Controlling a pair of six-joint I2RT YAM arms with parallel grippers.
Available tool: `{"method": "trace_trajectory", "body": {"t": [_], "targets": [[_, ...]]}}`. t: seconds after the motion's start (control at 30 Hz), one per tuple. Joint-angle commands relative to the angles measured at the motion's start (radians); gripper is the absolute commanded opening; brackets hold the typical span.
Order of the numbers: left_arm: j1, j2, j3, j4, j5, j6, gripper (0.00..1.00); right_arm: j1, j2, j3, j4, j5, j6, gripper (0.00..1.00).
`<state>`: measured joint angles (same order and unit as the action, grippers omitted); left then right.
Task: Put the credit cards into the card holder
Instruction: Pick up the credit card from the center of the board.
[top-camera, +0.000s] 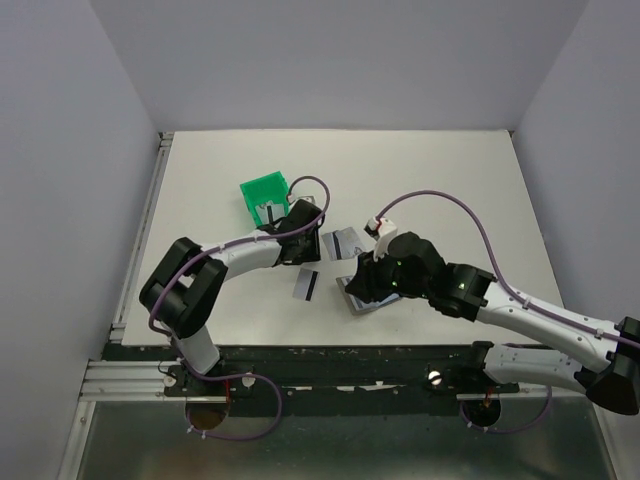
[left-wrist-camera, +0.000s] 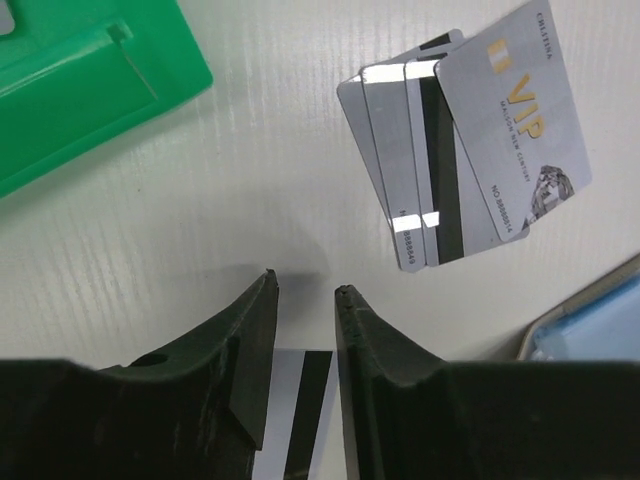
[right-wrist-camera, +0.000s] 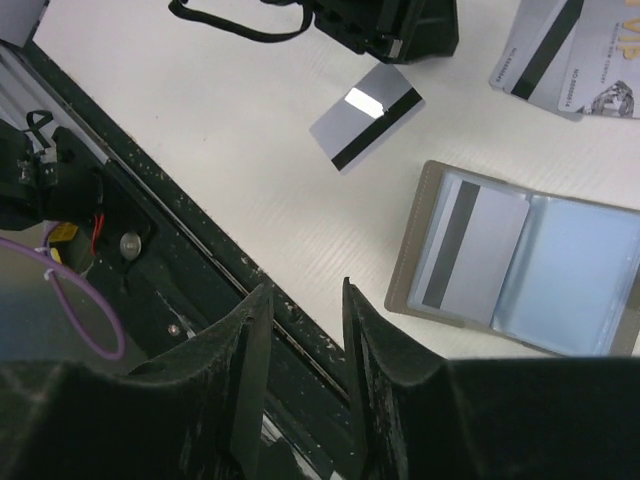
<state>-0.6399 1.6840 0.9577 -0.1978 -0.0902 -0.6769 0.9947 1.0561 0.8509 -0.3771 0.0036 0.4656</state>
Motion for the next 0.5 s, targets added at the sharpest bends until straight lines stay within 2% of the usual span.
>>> {"method": "trace_trajectory", "body": {"t": [0.0,0.2,0.47], "targets": [[-0.001,0.043,0.038,-0.031,-0.082,0.037,0.37,-0.002,-0.041,-0.039,-0.022,0.042,0.036,0.42],[-0.023,0.046,-0.026,-0.028,-0.077,0.020,0.17,-0.002,-0.048,-0.039,-0.039,0.053,0.033,0.42],[-0.095,-0.036,-0.187,-0.035,-0.068,-0.062,0.15,-0.002,-0.027,-0.036,-0.037,0.044,0.027,0.42]]}}
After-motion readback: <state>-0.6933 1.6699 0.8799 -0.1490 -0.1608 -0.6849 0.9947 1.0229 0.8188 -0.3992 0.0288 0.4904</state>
